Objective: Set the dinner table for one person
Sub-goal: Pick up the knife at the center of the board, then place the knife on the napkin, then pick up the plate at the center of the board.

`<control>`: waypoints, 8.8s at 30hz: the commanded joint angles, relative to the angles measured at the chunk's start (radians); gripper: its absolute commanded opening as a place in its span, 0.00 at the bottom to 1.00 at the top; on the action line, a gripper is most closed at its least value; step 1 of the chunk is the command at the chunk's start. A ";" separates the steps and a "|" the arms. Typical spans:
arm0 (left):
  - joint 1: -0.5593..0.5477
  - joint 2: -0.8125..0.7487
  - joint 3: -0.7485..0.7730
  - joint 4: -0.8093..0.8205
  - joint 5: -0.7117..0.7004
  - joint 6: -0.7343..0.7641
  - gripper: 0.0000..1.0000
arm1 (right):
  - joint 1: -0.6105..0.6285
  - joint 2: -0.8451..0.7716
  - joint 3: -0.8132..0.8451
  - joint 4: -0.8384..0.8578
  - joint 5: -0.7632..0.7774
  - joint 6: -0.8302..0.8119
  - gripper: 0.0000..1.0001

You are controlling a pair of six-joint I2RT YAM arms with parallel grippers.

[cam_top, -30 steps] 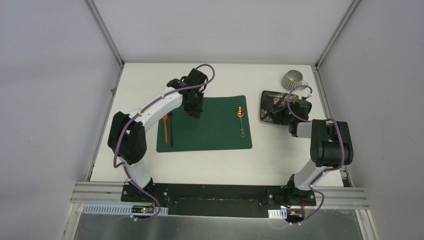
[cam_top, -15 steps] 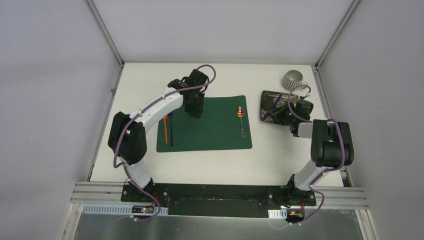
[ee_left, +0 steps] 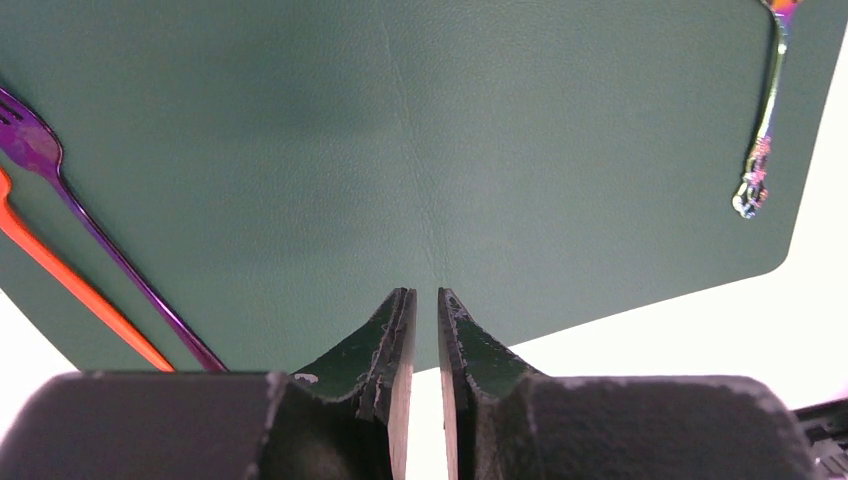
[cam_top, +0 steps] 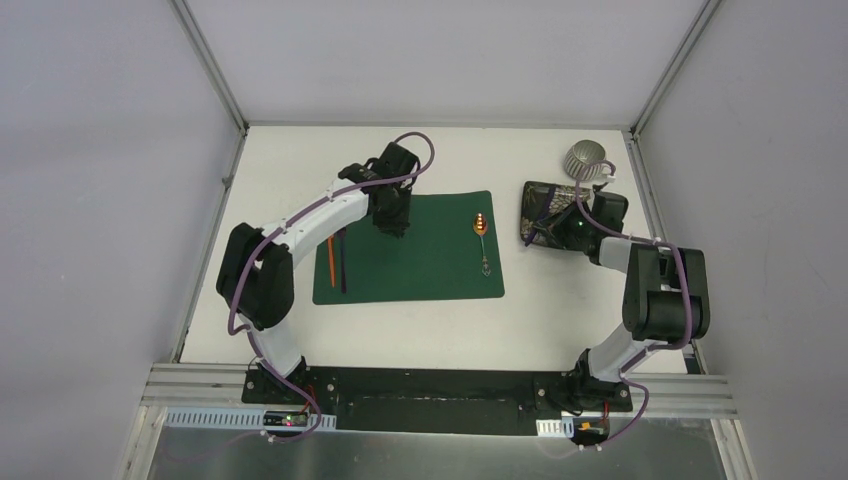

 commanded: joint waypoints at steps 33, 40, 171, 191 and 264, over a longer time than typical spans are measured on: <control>-0.006 -0.011 -0.034 0.120 -0.044 -0.006 0.16 | 0.269 -0.002 0.326 -0.491 0.013 -0.355 0.00; -0.006 -0.027 -0.051 0.120 -0.044 -0.007 0.16 | 0.367 -0.014 0.333 -0.520 0.048 -0.351 0.00; -0.007 -0.134 -0.088 0.094 -0.024 0.013 0.16 | 0.065 -0.574 -0.116 -0.340 0.645 -0.032 0.53; -0.007 -0.034 0.019 0.169 0.065 -0.011 0.16 | -0.141 -0.549 -0.301 -0.275 0.599 0.089 0.62; -0.079 0.876 0.844 0.783 0.617 -0.272 0.78 | -0.262 -0.016 -0.087 0.055 0.265 0.116 0.26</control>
